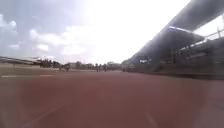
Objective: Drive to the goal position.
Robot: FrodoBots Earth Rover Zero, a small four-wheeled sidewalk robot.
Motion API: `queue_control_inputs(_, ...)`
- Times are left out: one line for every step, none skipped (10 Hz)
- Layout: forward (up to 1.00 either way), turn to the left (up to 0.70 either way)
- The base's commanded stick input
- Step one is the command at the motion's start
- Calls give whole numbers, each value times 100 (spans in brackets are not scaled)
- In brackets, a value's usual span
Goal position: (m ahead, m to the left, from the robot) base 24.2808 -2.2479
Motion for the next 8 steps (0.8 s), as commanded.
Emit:
queue_control_inputs(70, 0)
queue_control_inputs(70, 0)
queue_control_inputs(70, 0)
queue_control_inputs(70, 0)
queue_control_inputs(70, 0)
queue_control_inputs(70, 0)
queue_control_inputs(70, 0)
queue_control_inputs(70, 0)
